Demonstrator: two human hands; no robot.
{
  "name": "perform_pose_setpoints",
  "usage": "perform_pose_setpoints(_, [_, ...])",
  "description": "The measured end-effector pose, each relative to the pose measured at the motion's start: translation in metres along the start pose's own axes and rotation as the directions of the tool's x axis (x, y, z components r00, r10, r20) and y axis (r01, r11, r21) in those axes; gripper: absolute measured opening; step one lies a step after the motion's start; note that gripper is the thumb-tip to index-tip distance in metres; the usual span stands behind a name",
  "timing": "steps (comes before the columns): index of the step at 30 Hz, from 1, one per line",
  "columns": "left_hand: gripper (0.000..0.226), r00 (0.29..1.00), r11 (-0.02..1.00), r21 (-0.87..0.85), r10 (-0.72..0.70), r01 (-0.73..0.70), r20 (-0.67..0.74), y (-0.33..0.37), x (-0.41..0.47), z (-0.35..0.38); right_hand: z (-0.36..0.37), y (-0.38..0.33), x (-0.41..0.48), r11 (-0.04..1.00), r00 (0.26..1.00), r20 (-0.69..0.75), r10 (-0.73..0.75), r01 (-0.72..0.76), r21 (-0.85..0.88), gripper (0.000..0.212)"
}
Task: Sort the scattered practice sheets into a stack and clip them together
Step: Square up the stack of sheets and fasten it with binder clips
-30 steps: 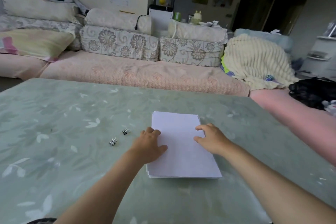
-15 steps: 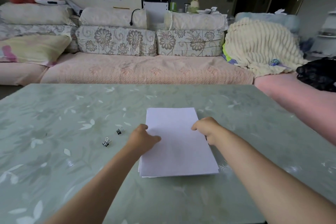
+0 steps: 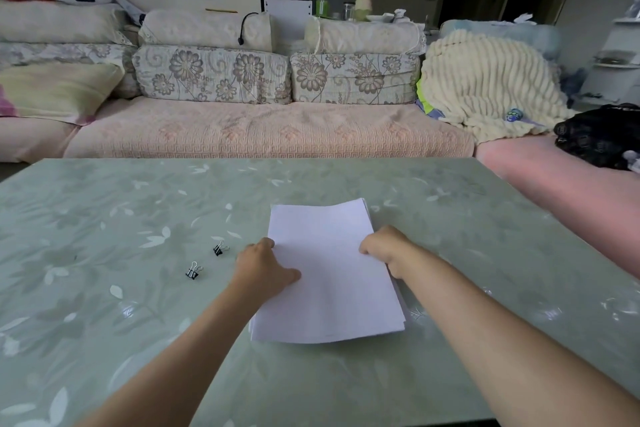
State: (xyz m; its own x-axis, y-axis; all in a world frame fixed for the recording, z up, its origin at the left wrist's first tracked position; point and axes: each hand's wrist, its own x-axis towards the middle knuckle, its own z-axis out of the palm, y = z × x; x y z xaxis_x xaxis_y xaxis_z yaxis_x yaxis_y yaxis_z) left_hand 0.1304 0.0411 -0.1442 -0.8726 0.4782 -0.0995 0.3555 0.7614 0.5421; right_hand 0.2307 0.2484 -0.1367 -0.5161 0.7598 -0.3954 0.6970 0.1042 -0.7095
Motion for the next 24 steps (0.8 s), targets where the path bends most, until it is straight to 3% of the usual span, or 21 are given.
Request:
perform_pose_setpoints(2, [0.081,1.000,1.000,0.004,0.005,-0.005,-0.011,-0.001,-0.001,0.002,-0.006,-0.003,0.001,0.990,0.998,0.060,-0.008,-0.001,0.144,0.026])
perform_pose_setpoints(4, [0.079,1.000,1.000,0.013,0.009,-0.009,-0.021,0.000,-0.002,0.003,-0.013,-0.001,0.002,0.973,0.995,0.099,-0.001,-0.021,0.229,0.043])
perform_pose_setpoints(11, [0.081,1.000,1.000,0.017,-0.001,0.002,-0.030,0.000,-0.002,0.005,-0.014,0.014,0.004,0.990,0.984,0.173,-0.050,0.026,0.141,0.054])
perform_pose_setpoints(17, [0.088,0.997,0.987,-0.162,-0.026,0.015,-0.067,-0.003,0.004,0.000,-0.018,0.009,-0.012,0.955,0.965,0.138,-0.221,0.186,0.230,0.035])
perform_pose_setpoints(19, [0.106,0.994,0.900,-0.432,-0.094,0.061,-0.056,-0.003,0.011,-0.010,-0.022,0.005,-0.019,0.908,0.940,0.121,-0.319,0.267,0.324,0.035])
perform_pose_setpoints(21, [0.107,0.996,0.699,-0.711,-0.090,0.073,0.013,-0.001,0.013,-0.022,-0.025,0.001,-0.026,0.836,0.901,0.081,-0.427,0.359,0.414,0.039])
perform_pose_setpoints(22, [0.090,0.998,0.599,-0.799,-0.056,0.044,0.013,0.001,0.013,-0.028,-0.027,-0.002,-0.030,0.799,0.876,0.049,-0.480,0.413,0.437,0.041])
perform_pose_setpoints(24, [0.042,0.997,0.502,-0.862,-0.014,-0.063,-0.081,0.011,0.006,-0.038,-0.030,-0.005,-0.037,0.738,0.828,-0.021,-0.560,0.510,0.441,0.043])
